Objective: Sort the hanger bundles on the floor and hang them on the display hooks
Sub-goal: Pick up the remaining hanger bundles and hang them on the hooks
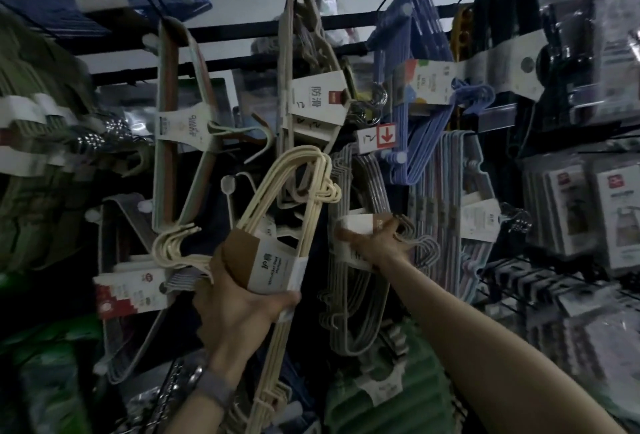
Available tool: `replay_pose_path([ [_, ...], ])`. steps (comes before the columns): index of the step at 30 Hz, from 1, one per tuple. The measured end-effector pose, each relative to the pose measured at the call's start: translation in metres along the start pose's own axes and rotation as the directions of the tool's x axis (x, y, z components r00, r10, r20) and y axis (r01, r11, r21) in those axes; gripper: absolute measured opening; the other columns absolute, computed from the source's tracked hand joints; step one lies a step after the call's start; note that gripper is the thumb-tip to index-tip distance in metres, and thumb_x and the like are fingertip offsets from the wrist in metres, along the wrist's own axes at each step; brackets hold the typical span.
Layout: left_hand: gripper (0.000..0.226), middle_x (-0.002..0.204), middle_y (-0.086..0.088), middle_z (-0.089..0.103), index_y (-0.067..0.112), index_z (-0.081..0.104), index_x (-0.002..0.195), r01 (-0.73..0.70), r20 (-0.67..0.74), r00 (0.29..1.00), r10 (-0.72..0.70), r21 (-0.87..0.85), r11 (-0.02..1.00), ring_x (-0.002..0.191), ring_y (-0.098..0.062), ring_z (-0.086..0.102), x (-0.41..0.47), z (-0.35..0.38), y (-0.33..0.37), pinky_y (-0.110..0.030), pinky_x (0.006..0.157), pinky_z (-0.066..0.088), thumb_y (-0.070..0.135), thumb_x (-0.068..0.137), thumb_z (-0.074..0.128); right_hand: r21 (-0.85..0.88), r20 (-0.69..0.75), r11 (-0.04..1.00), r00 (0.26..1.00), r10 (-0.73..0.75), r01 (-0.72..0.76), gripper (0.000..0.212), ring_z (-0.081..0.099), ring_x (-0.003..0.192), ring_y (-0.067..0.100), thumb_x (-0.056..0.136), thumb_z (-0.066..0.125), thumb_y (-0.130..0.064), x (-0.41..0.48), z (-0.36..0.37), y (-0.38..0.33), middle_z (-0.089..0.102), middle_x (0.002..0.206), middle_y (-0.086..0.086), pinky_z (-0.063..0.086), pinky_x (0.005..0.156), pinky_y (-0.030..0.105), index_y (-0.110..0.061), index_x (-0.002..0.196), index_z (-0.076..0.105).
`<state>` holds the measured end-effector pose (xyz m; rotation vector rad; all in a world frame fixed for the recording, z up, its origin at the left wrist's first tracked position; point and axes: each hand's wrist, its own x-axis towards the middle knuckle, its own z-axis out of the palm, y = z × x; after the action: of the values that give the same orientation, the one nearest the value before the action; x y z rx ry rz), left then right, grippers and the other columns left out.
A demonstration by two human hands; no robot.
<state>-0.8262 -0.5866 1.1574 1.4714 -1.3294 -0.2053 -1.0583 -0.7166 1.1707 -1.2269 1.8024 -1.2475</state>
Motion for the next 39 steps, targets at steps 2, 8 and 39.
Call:
replay_pose_path([
  [2, 0.151, 0.133, -0.006, 0.052, 0.056, 0.015, 0.151, 0.014, 0.01, 1.0, -0.014, -0.001, 1.0, 0.117, -0.039, 0.056, -0.001, 0.001, 0.0, -0.064, 0.086, 0.056, 0.078, 0.021, 0.088, 0.011, -0.044, 1.0, 0.999, -0.021, 0.021, 0.156, 0.038, 0.139, 0.047, 0.05, 0.076, -0.09, 0.007, 0.015, 0.009, 0.037, 0.153, 0.027, 0.04, 0.112, 0.053, -0.031, 0.16, -0.017],
  [8, 0.147, 0.137, -0.006, 0.038, 0.053, 0.009, 0.151, 0.07, -0.002, 0.998, -0.07, 0.065, 0.995, 0.119, -0.039, 0.046, -0.009, 0.001, 0.006, -0.068, 0.094, 0.048, 0.071, 0.025, 0.083, 0.098, -0.048, 0.994, 0.998, -0.044, 0.048, 0.15, 0.013, 0.15, 0.049, 0.063, 0.085, -0.075, 0.031, 0.039, 0.025, 0.007, 0.162, 0.031, 0.029, 0.116, 0.058, -0.032, 0.162, -0.018],
  [39, 0.08, 0.127, -0.019, 0.066, 0.014, 0.078, 0.117, 0.644, 0.82, 0.498, 0.281, -0.567, 0.514, 0.113, -0.037, 0.063, -0.012, 0.05, 0.041, -0.052, 0.092, 0.052, 0.044, 0.047, 0.103, 0.726, 0.421, 0.686, 0.754, -0.505, 0.054, 0.042, 0.075, 0.096, 0.028, 0.089, 0.08, -0.033, -0.109, -0.072, 0.041, 0.075, 0.111, 0.015, 0.062, 0.074, 0.037, -0.013, 0.125, 0.071],
])
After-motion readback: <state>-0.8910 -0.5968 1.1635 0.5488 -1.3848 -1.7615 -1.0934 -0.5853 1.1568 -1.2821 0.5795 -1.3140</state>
